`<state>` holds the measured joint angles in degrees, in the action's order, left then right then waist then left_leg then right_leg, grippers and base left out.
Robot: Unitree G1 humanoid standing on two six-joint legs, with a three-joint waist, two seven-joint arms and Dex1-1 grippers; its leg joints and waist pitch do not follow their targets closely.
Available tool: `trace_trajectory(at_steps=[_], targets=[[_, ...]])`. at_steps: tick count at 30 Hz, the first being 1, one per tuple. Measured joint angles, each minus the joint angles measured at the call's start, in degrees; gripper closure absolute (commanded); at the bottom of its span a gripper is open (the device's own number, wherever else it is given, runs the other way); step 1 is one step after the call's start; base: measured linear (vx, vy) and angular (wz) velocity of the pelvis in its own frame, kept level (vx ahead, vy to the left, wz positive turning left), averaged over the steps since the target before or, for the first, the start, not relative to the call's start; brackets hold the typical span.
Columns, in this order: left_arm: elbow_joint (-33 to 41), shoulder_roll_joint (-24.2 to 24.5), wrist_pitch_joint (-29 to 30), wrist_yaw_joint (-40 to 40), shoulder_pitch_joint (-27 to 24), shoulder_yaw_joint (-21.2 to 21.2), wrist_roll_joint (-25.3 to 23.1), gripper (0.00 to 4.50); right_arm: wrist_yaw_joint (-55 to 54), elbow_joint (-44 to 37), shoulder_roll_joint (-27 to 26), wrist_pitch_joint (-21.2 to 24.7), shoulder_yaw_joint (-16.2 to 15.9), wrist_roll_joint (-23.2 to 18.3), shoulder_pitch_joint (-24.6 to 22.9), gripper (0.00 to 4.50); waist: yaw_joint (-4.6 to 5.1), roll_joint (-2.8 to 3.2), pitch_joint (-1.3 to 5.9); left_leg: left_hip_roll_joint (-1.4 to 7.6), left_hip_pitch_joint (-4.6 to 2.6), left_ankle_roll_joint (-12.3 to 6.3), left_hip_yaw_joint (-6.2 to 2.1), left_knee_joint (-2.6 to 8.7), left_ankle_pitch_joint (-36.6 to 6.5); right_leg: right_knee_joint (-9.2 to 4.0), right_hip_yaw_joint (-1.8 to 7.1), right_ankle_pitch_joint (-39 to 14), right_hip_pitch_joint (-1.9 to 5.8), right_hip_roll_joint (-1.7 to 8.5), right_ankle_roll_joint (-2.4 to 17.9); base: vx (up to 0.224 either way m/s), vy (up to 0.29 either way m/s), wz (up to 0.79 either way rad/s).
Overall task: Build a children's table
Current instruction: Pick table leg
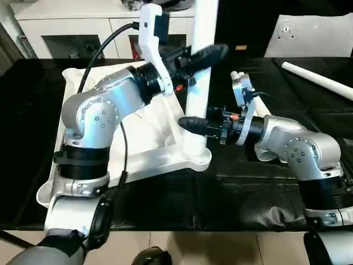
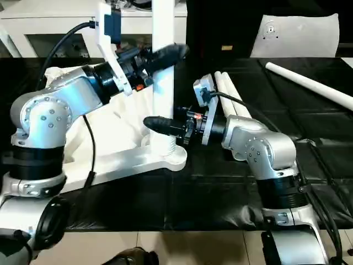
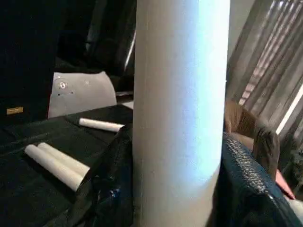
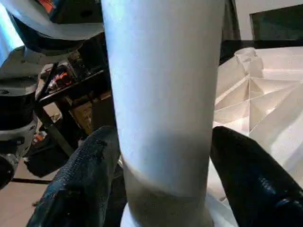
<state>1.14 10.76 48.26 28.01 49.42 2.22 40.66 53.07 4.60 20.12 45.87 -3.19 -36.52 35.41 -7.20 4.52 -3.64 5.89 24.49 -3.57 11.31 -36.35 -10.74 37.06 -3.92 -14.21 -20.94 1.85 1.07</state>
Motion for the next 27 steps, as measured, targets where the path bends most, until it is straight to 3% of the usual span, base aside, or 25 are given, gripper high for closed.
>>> trace_trajectory(at_steps=[10,15,19,21,27], targets=[[1.4,0.17,-0.23,1.75,-0.06,-1.78,-0.99,2.71,0.3,-0.09,-0.14,0.32,-1.6,0.23,-0.02,2.35,0.07,-0.01,0.0,0.0,-0.01,0.01,0.0,0.0,0.0,0.01,0.0,0.0,0.0,0.0,0.0,0.0,0.0,0.0],[1.39,0.38,-0.21,2.35,-0.44,-2.19,-1.1,2.71,0.88,-0.49,0.21,0.06,-2.61,1.3,-0.06,2.51,0.06,-0.01,0.0,0.0,-0.01,0.01,0.0,0.0,0.0,0.02,0.0,0.0,0.0,0.0,0.0,0.0,0.0,0.0],[1.39,0.64,-0.2,2.99,-0.49,-2.42,-1.32,2.71,0.8,-0.74,0.41,-0.39,-3.16,1.59,-0.12,2.51,0.04,0.0,0.0,0.0,-0.01,0.01,0.0,0.0,0.0,0.02,0.0,0.0,0.0,0.0,0.0,0.0,0.0,0.0],[1.39,0.82,-0.2,3.26,-0.5,-2.7,-1.6,2.71,0.72,-0.74,0.32,-0.44,-3.4,1.95,-0.12,1.99,0.06,0.0,0.0,0.0,-0.01,0.01,0.0,0.0,0.0,0.02,0.0,0.0,0.0,0.0,0.0,0.0,0.0,0.0],[1.4,1.21,-0.88,4.31,-0.48,-3.06,-2.02,2.71,0.61,-0.73,0.22,-0.22,-4.07,2.43,-1.01,1.73,0.0,0.0,0.0,0.0,-0.01,0.01,0.0,0.0,0.0,0.03,0.0,0.0,0.01,0.0,0.0,0.0,0.0,0.0]])
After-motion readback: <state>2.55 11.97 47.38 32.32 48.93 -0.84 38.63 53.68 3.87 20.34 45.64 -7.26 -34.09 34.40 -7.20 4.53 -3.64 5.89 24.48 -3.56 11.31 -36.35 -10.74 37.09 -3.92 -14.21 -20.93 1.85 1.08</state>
